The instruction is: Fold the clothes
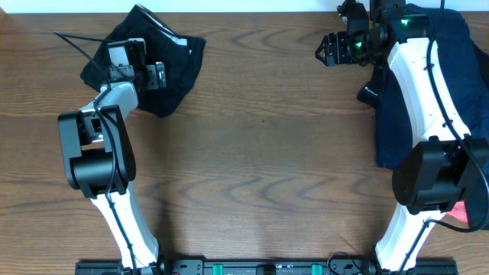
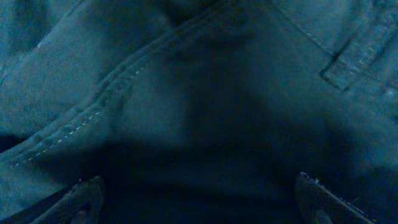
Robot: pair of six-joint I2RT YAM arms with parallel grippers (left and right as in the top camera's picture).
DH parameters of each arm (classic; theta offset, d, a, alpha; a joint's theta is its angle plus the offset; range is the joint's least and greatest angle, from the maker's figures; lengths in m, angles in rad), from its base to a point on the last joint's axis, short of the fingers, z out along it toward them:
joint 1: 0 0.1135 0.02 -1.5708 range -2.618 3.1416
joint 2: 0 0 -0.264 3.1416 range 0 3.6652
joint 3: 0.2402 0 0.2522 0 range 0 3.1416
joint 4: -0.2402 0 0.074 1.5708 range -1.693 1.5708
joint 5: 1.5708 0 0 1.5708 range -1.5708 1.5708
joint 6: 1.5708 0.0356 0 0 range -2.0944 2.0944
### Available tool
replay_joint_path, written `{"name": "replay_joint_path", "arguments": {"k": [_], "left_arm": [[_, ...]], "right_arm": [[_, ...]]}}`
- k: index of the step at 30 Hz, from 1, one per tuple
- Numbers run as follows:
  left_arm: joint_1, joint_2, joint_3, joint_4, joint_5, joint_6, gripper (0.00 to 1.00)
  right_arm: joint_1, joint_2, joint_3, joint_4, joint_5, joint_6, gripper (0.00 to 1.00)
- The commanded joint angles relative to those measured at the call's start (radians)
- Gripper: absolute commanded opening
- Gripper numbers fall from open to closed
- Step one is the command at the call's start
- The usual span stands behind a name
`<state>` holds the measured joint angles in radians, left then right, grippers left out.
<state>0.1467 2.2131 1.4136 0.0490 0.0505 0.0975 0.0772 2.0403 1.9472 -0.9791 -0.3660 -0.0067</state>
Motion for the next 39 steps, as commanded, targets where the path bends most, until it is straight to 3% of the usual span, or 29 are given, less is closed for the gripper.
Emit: {"name": "replay_joint_path", "arguments": {"k": [1,6,14,22,34,39], "left_arm": [[0.002,0.106,-0.007,-0.019,-0.017,-0.169,0.98],[0.004,0.159,-0.007,-0.014,-0.018,-0.293,0.99],[0.011,0.172,-0.006,0.005,-0.066,-0.329,0.98],[0.050,0.172,-0.006,0.039,-0.078,-0.467,0.98],[0.100,0.172,-0.007,0.041,-0.089,-0.478,0.99],[0.090,0.172,-0.007,0.024,-0.077,-0.591,0.98]], "right_arm": [[0.009,0.008,-0.006,-0.001,0.000,0.014,0.73],[0.012,0.008,-0.006,-0.001,0.000,0.014,0.73],[0.014,0.008,-0.006,0.000,0.000,0.014,0.73],[0.016,0.008,-0.006,0.000,0.000,0.014,0.73],[0.016,0.008,-0.006,0.003,0.000,0.014,0.73],[0.016,0.008,-0.006,0.003,0.000,0.018,0.73]]}}
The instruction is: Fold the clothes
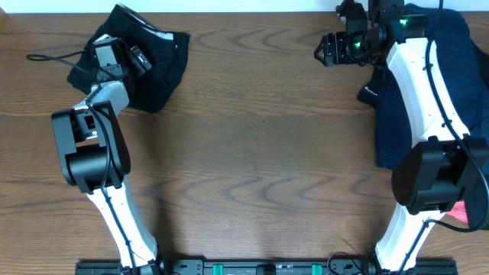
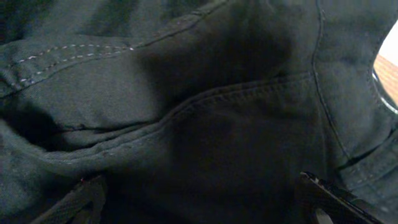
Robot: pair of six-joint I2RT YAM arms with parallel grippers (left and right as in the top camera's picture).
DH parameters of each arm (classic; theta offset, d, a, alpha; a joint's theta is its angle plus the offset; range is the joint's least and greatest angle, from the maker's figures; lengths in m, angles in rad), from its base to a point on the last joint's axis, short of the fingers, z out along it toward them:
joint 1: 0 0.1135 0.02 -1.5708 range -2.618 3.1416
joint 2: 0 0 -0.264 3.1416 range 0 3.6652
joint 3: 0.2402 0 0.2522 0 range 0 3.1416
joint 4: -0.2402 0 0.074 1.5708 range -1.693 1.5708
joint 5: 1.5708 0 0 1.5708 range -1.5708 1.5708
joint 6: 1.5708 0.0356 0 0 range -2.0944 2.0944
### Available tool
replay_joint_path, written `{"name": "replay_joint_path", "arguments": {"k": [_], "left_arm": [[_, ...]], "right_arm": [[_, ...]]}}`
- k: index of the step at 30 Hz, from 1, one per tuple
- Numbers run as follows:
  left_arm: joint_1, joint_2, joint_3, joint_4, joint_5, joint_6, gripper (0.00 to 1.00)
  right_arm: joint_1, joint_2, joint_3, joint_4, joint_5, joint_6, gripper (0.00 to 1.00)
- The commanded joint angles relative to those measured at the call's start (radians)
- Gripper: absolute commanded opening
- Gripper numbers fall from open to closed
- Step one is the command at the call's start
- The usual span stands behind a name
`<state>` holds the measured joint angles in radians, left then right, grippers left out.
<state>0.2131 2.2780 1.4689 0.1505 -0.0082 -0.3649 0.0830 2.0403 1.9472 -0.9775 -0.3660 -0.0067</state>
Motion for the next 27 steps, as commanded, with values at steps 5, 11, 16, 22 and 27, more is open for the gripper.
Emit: {"name": "replay_joint_path", "arguments": {"k": [5,11,16,22,27], "left_arm": [[-0.002,0.108,-0.062,-0.136,-0.002,-0.260,0.98],[-0.028,0.108,-0.062,-0.146,0.000,-0.403,0.98],[-0.037,0.093,-0.062,-0.099,0.017,-0.386,0.98],[-0.038,-0.032,-0.061,-0.086,0.031,-0.108,0.98],[-0.050,-0.195,-0.061,-0.152,0.035,0.153,0.98]], "right_arm": [[0.010,0.008,-0.006,0.009,0.000,0.028,0.73],[0.010,0.008,-0.007,0.013,0.000,0.029,0.73],[0.010,0.008,-0.014,0.012,0.000,0.029,0.74],[0.010,0.008,-0.015,0.013,0.000,0.028,0.74],[0.010,0.008,-0.015,0.016,0.000,0.028,0.74]]}}
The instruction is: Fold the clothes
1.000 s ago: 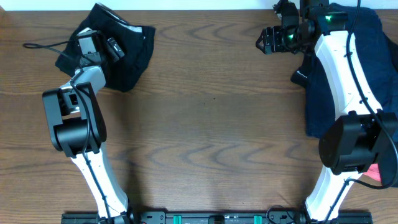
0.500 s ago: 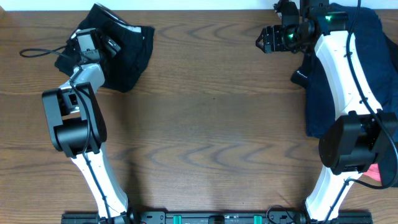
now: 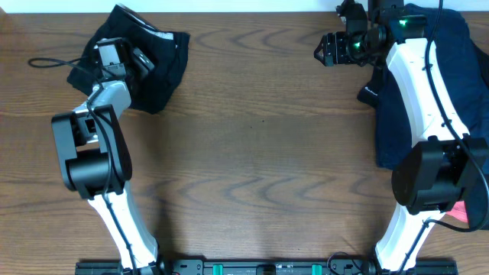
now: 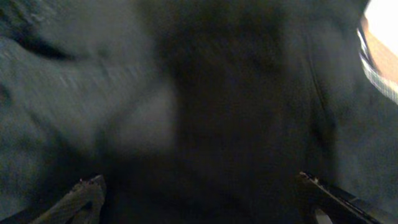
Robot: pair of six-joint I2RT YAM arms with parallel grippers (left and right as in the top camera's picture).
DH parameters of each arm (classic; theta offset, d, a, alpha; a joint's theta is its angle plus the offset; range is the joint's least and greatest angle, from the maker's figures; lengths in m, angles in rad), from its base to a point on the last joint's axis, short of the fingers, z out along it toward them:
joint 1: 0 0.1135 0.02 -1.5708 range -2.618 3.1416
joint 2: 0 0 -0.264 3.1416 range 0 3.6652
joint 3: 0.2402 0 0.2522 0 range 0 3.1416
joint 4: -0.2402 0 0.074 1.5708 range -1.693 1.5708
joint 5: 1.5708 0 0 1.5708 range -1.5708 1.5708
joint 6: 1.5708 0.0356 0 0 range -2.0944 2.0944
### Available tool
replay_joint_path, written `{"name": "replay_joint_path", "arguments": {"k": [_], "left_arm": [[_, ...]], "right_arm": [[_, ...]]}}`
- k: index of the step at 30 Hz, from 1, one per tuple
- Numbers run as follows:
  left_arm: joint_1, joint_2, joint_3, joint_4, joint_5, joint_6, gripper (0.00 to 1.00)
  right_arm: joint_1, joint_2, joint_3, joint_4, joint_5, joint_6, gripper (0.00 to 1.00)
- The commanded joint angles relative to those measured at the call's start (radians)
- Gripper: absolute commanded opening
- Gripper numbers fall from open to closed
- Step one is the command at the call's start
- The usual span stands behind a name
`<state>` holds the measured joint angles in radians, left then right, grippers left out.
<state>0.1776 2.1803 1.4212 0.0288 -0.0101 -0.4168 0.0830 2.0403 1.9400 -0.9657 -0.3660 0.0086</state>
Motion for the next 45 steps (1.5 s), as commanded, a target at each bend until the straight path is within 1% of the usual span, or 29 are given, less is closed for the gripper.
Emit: {"name": "replay_joint_path", "arguments": {"k": [1,4,7,9,10,13,15,16,18,19,20,21,22,23,25,35,45], "left_arm": [[-0.017,-0.128,-0.013,-0.058,0.037,0.261,0.98],[-0.022,-0.209,-0.013,-0.172,0.037,0.378,0.98],[-0.022,-0.247,-0.013,-0.292,0.037,0.445,0.99],[-0.022,-0.251,-0.014,-0.378,0.036,0.512,0.99],[-0.022,-0.249,-0.014,-0.415,0.036,0.546,0.98],[-0.022,-0.236,-0.019,-0.511,0.036,0.635,0.87],[-0.022,-0.233,-0.027,-0.551,0.036,0.668,0.77],[-0.022,-0.233,-0.029,-0.569,0.036,0.676,0.70],[-0.022,-0.233,-0.030,-0.605,0.036,0.684,0.50],[-0.022,-0.233,-0.030,-0.629,0.036,0.686,0.38],[-0.022,-0.233,-0.030,-0.646,0.036,0.686,0.28],[-0.022,-0.233,-0.030,-0.661,0.036,0.686,0.21],[-0.022,-0.233,-0.030,-0.674,0.036,0.686,0.19],[-0.022,-0.233,-0.032,-0.679,0.036,0.686,0.12],[-0.022,-0.233,-0.043,-0.675,0.036,0.686,0.06],[-0.022,-0.220,-0.110,-0.563,0.036,0.682,0.05],[-0.022,-0.126,-0.110,-0.498,0.037,0.638,0.06]], "right_arm": [[0.010,0.008,-0.008,0.003,0.000,0.013,0.74],[0.010,0.008,-0.008,0.001,0.000,0.013,0.74],[0.010,0.008,-0.008,0.001,0.000,0.013,0.74],[0.010,0.008,-0.008,0.000,0.000,0.013,0.74],[0.010,0.008,-0.008,-0.003,0.000,0.013,0.74],[0.010,0.008,-0.008,-0.003,0.000,0.013,0.74],[0.010,0.008,-0.008,-0.003,0.000,0.013,0.74],[0.010,0.008,-0.008,-0.003,0.000,0.013,0.74],[0.010,0.008,-0.008,-0.003,0.000,0.013,0.74],[0.010,0.008,-0.008,-0.004,0.000,0.013,0.74],[0.010,0.008,-0.008,-0.005,0.000,0.013,0.74],[0.010,0.008,-0.008,-0.007,0.000,0.013,0.74],[0.010,0.008,-0.008,-0.008,0.000,0.013,0.74],[0.010,0.008,-0.008,-0.011,0.000,0.013,0.73],[0.010,0.008,-0.008,-0.014,0.000,0.013,0.74],[0.010,0.008,-0.008,-0.014,0.000,0.012,0.74],[0.010,0.008,-0.008,-0.014,0.000,0.012,0.73]]}}
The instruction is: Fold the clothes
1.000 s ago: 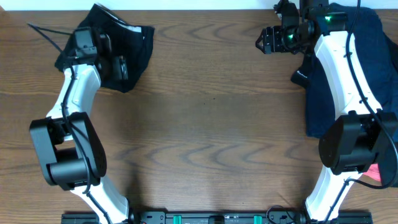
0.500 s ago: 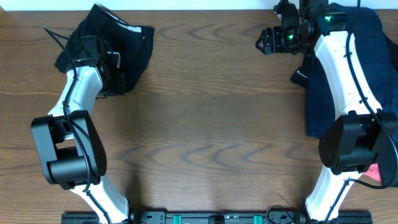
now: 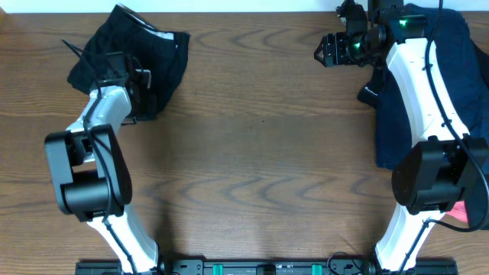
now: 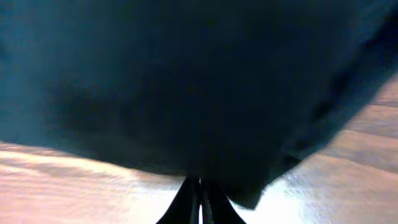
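Note:
A crumpled black garment (image 3: 145, 57) lies at the table's far left and fills most of the left wrist view (image 4: 186, 81). My left gripper (image 3: 136, 90) is at its near edge. In the left wrist view the gripper (image 4: 199, 182) is shut, the fingertips pressed together where they meet the cloth's hem, with bare table on both sides. A dark blue garment (image 3: 462, 69) lies heaped at the far right under the right arm. My right gripper (image 3: 327, 50) hangs over bare table at the far edge, to the left of that heap, open and holding nothing.
The wooden table (image 3: 260, 153) spreads between the two arms. A pink object (image 3: 458, 214) shows at the right edge near the right arm's base. The table's far edge runs just behind both garments.
My left gripper has come back from on top of the black garment to its near edge and is now shut there. The garment keeps its shape. The right arm is still.
The black garment first lay further right with my left gripper open on it. By the second moment it lay further left and back, more bunched, the gripper still open over it. Now the gripper is shut at its near hem. The right arm never moved.

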Robot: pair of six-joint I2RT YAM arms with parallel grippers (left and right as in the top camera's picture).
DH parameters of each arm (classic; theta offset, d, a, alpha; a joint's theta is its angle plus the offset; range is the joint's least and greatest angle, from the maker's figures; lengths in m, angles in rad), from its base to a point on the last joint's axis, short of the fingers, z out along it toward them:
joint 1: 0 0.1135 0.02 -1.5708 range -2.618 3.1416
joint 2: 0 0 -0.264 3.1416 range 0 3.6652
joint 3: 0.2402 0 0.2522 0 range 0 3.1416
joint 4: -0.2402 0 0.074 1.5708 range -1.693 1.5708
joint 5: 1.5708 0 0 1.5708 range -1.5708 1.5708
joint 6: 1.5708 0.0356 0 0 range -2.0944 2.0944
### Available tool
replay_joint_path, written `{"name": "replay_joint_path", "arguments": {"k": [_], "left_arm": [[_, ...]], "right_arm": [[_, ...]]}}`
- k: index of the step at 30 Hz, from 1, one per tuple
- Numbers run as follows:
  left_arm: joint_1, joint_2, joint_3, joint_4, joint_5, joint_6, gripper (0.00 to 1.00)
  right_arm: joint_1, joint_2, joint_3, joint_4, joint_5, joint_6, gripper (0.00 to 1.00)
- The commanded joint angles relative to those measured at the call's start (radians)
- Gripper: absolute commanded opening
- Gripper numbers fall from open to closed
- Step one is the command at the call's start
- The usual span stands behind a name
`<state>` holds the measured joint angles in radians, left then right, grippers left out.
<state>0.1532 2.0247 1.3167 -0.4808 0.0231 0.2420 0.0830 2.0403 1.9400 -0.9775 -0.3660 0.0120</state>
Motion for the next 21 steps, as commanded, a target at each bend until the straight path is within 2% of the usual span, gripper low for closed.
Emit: {"name": "replay_joint_path", "arguments": {"k": [1,21], "left_arm": [[0.002,0.039,-0.006,0.022,0.004,-0.038,0.06],[-0.082,0.063,-0.006,0.203,0.037,-0.106,0.06]], "right_arm": [[0.010,0.008,-0.008,-0.002,0.000,0.009,0.73],[0.010,0.008,-0.008,0.002,0.004,0.009,0.74]]}}
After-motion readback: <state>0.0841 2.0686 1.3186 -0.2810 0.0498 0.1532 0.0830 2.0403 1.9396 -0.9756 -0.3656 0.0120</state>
